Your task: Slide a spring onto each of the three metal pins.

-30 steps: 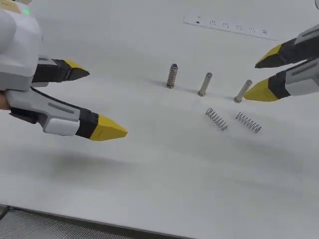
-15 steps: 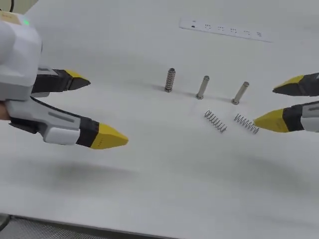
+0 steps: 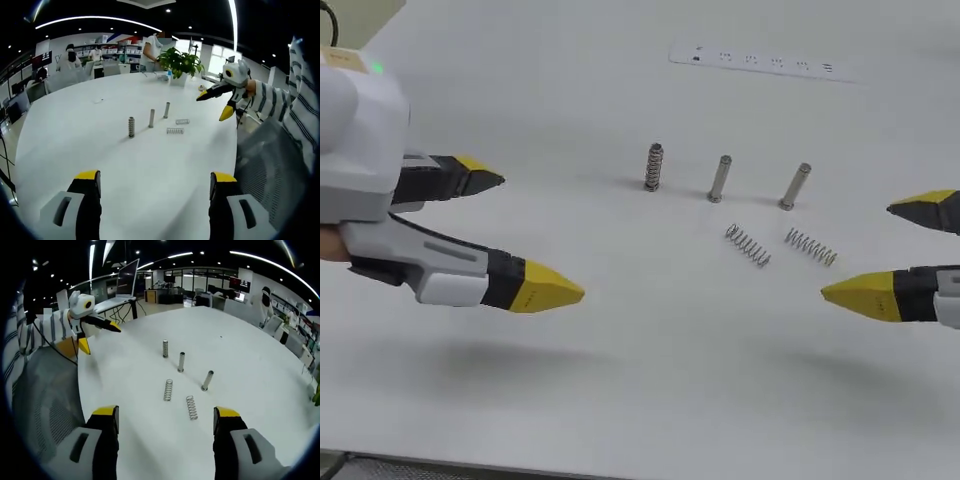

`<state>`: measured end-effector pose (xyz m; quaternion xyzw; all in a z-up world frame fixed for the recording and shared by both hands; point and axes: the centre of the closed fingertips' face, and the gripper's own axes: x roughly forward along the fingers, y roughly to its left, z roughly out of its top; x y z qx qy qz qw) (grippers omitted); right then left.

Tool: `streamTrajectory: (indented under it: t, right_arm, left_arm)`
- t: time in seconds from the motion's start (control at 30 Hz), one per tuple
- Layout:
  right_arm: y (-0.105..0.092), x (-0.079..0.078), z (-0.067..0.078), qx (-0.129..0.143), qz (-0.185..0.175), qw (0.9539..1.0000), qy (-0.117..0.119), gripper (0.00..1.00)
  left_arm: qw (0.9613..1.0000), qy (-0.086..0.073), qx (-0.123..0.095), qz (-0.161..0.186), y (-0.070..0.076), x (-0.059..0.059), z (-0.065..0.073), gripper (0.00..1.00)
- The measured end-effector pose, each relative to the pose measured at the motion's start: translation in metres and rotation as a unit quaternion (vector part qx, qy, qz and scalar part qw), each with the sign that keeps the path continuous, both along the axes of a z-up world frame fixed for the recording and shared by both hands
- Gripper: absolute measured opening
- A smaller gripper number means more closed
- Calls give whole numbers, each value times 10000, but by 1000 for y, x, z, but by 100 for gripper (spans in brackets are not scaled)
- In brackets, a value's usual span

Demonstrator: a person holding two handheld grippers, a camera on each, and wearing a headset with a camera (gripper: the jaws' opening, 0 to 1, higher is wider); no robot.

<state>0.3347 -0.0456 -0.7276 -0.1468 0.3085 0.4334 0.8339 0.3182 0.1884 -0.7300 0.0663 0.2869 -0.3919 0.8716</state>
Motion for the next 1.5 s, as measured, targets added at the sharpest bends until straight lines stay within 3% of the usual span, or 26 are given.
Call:
streamTrajectory:
  t: [0.1,0.47,0.7,1.07,1.33,1.5]
  right_arm:
    - [-4,-2,-2,49,-163,9999,-15,87]
    - [-14,-14,-9,236,-486,9985,68,100]
    - [-19,-18,-15,242,-536,9982,144,99]
    - [-30,-19,-5,322,-761,9965,94,99]
    - [-34,-19,-8,346,-896,9954,45,99]
    - [-36,-20,-9,362,-954,9948,50,99]
  left_arm:
    - [10000,-11,-2,6,-2,-1,1,87]
    - [10000,-22,79,29,-5,-5,4,87]
    - [9999,-18,151,-9,-7,-5,6,87]
    - [9997,-66,201,-83,-17,8,9,86]
    - [9984,-1,415,-381,-26,7,1,86]
    - [9978,-95,285,-583,-41,12,6,82]
